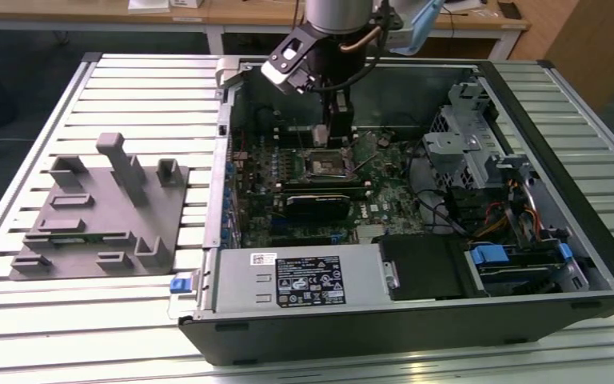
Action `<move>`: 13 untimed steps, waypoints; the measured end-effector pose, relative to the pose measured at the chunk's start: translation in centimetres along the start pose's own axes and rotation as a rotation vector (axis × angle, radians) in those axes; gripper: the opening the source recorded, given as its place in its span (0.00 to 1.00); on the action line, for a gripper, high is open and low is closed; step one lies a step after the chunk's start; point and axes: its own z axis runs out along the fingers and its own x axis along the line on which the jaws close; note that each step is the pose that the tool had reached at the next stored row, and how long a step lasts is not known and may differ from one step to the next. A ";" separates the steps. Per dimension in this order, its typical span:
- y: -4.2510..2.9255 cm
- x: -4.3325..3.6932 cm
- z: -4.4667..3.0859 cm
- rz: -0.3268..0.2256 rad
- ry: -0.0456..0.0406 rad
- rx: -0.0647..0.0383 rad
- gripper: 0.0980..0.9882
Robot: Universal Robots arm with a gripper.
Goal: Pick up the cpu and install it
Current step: 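Place the cpu into insertion slot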
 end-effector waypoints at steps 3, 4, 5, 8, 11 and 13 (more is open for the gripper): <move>-0.01 0.00 0.11 0.000 0.0002 0.000 0.50; -0.01 0.00 0.14 0.000 0.0003 0.000 0.50; -0.02 0.00 0.17 0.000 0.0007 0.000 0.50; -0.02 0.00 0.26 0.000 0.0011 0.000 0.50; -0.02 0.01 0.36 0.000 0.0017 0.000 0.50; -0.03 0.01 0.43 0.000 0.0016 0.000 0.50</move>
